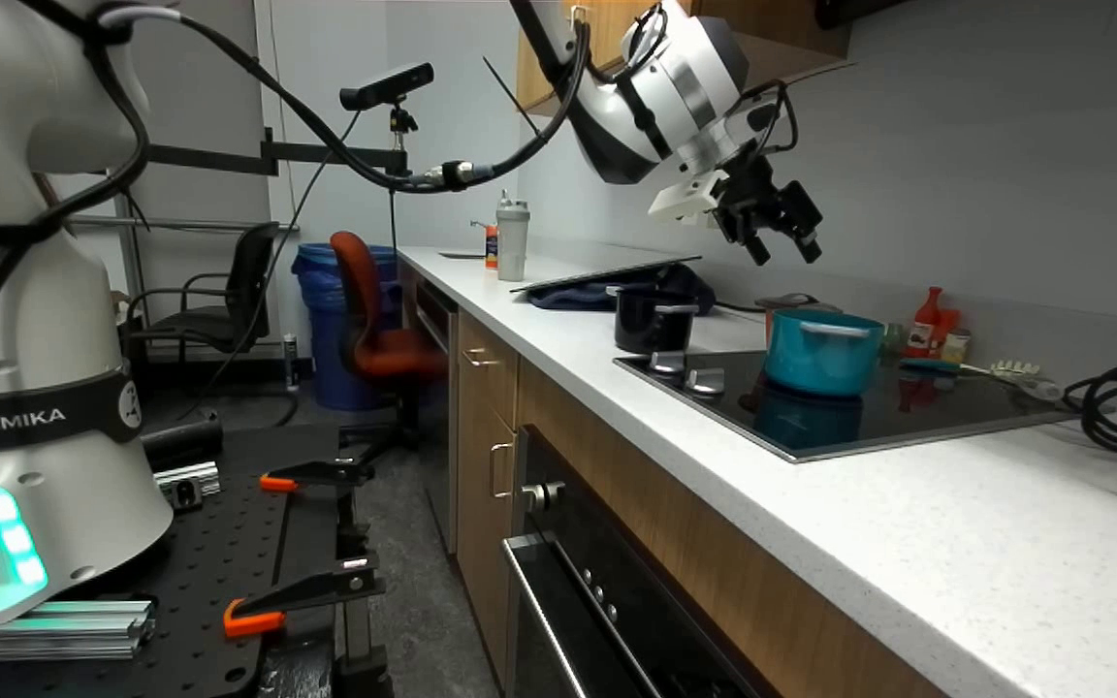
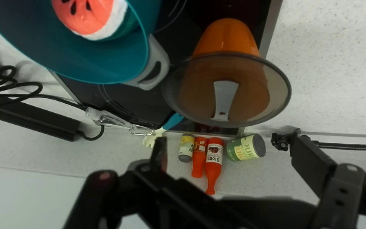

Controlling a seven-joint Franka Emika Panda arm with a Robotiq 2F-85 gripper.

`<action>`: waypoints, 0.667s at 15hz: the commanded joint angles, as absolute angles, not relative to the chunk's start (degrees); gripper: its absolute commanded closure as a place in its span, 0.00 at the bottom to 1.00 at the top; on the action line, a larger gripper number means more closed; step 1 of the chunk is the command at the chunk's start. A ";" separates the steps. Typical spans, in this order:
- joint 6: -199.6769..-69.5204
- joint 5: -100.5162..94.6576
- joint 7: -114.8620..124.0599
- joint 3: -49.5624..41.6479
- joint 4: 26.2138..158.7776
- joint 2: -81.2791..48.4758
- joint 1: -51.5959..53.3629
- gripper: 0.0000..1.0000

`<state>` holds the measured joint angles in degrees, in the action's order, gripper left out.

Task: Remove the lid from the top of the orange cup and put it on the black pot

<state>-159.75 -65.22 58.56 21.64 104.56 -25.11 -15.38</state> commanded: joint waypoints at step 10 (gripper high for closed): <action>-159.57 -66.14 59.08 20.96 103.35 -26.48 -14.87 0.00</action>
